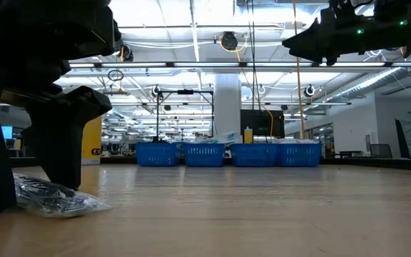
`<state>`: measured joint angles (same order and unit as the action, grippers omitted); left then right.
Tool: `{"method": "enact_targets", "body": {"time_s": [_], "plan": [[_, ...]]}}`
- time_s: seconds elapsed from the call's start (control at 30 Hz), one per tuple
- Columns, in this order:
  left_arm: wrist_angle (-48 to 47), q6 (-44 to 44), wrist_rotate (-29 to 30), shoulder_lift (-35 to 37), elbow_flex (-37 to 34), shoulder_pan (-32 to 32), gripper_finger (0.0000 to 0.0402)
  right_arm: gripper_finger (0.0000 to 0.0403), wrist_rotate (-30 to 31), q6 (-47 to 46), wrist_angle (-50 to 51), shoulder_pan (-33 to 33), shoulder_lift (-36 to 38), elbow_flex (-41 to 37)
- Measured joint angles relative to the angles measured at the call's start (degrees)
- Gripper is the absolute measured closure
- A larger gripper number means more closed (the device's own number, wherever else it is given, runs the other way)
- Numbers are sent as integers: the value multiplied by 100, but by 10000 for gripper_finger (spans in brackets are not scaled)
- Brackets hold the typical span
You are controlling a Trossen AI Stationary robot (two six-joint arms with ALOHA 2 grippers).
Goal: Pick & Place Travel size toiletries
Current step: Put the silver nail cutter into the left blue basket
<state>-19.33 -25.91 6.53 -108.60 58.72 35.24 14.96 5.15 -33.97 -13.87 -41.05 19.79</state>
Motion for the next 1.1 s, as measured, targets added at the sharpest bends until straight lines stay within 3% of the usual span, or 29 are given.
{"method": "enact_targets", "body": {"time_s": [0.2,0.6,0.77,1.0,1.1], "plan": [[-10,37,1,0,0,-1,185,147,0,-1,-1,0,1,0],[24,27,474,16,5,-138,367,147,-2,-2,1,0,1,0],[50,646,596,368,-29,-351,368,147,-4,-5,3,0,-1,0],[470,1569,1666,1472,-13,-728,341,147,-4,-47,45,9,0,0],[707,2001,1979,1926,-13,-923,351,147,-3,-40,39,9,1,0]]}}
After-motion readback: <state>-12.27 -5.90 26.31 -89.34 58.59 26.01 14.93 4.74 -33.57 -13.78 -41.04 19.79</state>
